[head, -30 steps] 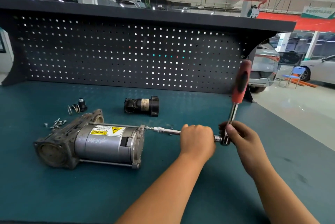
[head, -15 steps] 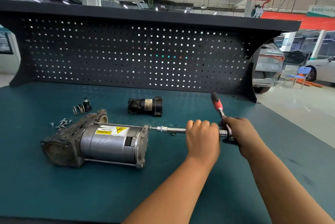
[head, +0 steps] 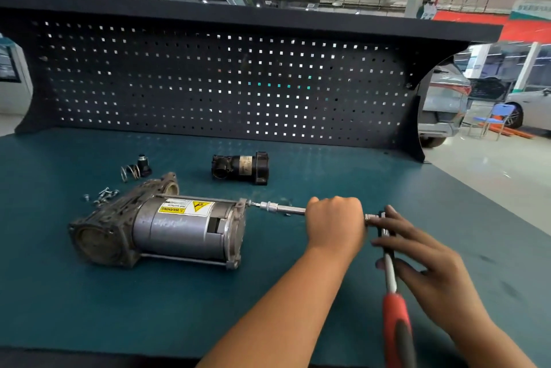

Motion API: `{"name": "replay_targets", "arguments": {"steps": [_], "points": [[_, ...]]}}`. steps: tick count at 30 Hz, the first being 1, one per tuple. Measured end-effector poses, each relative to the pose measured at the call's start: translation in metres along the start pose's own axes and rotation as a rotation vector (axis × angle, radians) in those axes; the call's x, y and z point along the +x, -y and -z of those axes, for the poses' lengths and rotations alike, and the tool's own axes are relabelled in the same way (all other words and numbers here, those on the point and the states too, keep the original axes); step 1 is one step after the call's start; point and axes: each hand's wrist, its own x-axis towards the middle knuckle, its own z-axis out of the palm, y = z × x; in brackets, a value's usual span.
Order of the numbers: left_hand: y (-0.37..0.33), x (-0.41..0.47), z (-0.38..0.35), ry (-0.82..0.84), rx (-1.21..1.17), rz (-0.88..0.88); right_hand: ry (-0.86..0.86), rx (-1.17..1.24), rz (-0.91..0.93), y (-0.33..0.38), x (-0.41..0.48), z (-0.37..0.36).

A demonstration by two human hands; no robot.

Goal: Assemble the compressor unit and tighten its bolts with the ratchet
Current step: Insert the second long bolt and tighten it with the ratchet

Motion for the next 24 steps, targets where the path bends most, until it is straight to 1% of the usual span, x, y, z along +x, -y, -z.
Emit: {"name": "replay_targets", "arguments": {"steps": [1,2,3,6,7,8,10,12,13,14,15,16,18,20,22,24], "points": [[0.000,0.000,0.000,0.002,-0.008,0.002,0.023,-0.089,0.043,-0.004,-0.004,0.000],[-0.001,-0.002,0.001,0.009,-0.012,-0.001,0.029,-0.110,0.022,-0.006,-0.005,0.001],[0.000,-0.003,0.001,0.018,-0.018,-0.009,0.005,-0.077,-0.040,-0.006,-0.001,0.001],[0.001,-0.005,0.003,-0.014,-0.039,-0.014,-0.148,0.121,-0.350,0.003,0.029,-0.004],[0.001,-0.006,0.005,-0.020,-0.005,-0.006,-0.212,0.134,-0.440,0.002,0.043,-0.007],[0.001,-0.007,0.010,-0.001,0.020,0.021,-0.237,0.121,-0.537,0.001,0.059,-0.009],[0.001,-0.007,0.012,-0.012,0.042,0.028,-0.170,0.105,-0.782,-0.005,0.086,-0.012],[0.002,-0.006,0.007,-0.029,0.063,0.023,-0.036,0.231,-1.044,-0.007,0.098,-0.010],[0.004,-0.006,0.003,-0.016,0.060,0.033,0.042,0.293,-1.137,-0.007,0.096,-0.010],[0.006,-0.005,0.002,0.004,0.056,0.030,0.085,0.331,-1.180,-0.007,0.090,-0.011],[0.006,-0.005,0.000,0.028,0.046,-0.006,0.081,0.344,-1.167,-0.009,0.083,-0.012],[0.007,-0.005,-0.005,0.030,0.028,-0.029,0.032,0.345,-1.106,-0.013,0.075,-0.012],[0.010,-0.004,-0.006,0.019,-0.001,-0.046,-0.107,0.355,-0.890,-0.014,0.060,-0.011],[0.009,-0.003,0.000,0.021,0.001,-0.038,-0.174,0.329,-0.654,-0.006,0.050,-0.004],[0.008,-0.002,0.004,0.042,-0.004,-0.024,-0.160,0.294,-0.467,0.001,0.038,0.001],[0.007,0.001,0.006,0.057,0.008,0.000,-0.088,0.255,-0.345,0.005,0.023,0.004]]}}
